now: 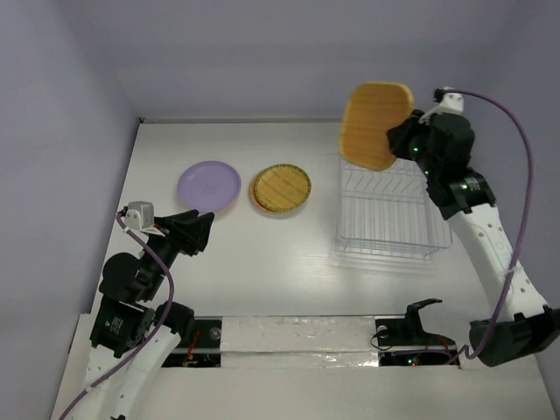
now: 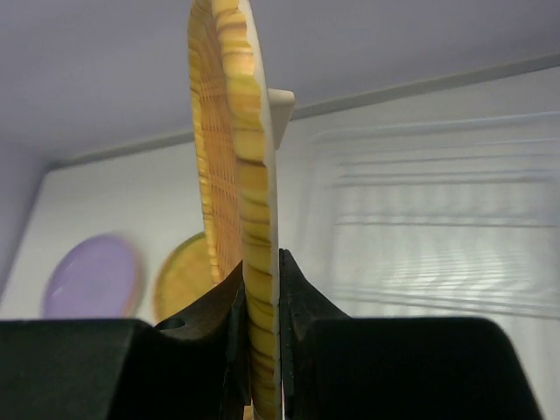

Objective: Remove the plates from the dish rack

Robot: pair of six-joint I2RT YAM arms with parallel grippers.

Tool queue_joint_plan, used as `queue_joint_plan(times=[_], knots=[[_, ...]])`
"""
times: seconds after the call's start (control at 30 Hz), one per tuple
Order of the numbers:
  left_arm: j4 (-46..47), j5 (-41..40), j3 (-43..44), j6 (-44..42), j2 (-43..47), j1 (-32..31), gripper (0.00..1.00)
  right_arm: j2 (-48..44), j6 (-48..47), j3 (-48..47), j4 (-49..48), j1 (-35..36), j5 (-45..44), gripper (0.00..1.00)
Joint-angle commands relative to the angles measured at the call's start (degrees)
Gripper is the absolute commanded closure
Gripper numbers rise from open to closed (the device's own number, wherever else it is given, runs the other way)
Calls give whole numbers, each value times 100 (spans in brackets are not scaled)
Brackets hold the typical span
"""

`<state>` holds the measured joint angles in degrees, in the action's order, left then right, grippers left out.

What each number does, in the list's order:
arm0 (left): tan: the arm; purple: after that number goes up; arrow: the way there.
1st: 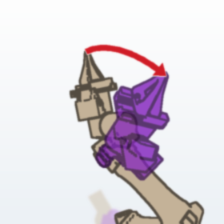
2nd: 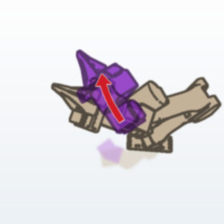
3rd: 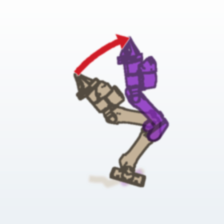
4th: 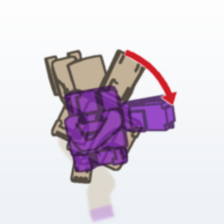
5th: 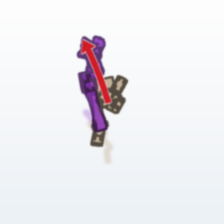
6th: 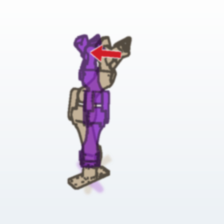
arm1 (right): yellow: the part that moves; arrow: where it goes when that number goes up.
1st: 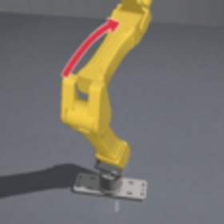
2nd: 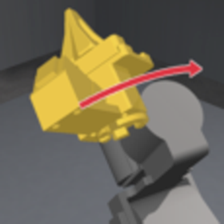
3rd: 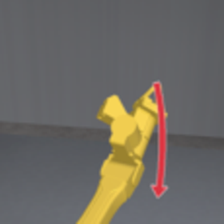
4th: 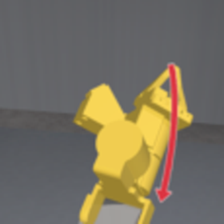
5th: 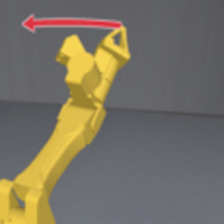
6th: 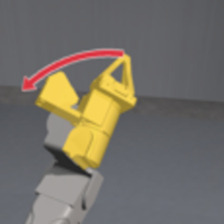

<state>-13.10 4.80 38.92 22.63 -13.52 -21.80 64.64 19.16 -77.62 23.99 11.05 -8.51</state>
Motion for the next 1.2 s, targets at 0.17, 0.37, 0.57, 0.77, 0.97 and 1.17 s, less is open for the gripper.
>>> queue_joint_plan(times=[0.17,0.37,0.57,0.77,0.97,1.17], knots=[[194,-181,-16,57,-169,-43,55,1585,1713,151,-2607,1285,1677,100],[150,-348,2,66,-142,-43,55,2990,2399,-209,-3277,1602,2011,100],[133,-366,2,66,-195,-43,55,3765,2874,-166,-3655,1804,2143,100],[150,-339,-7,66,-221,-43,55,4179,3085,10,-3735,1919,2152,100],[150,-313,2,48,-248,-43,55,4197,3164,379,-3735,1919,1871,91],[159,-286,-7,57,-248,-43,55,4118,3138,591,-3577,1919,1529,87]])
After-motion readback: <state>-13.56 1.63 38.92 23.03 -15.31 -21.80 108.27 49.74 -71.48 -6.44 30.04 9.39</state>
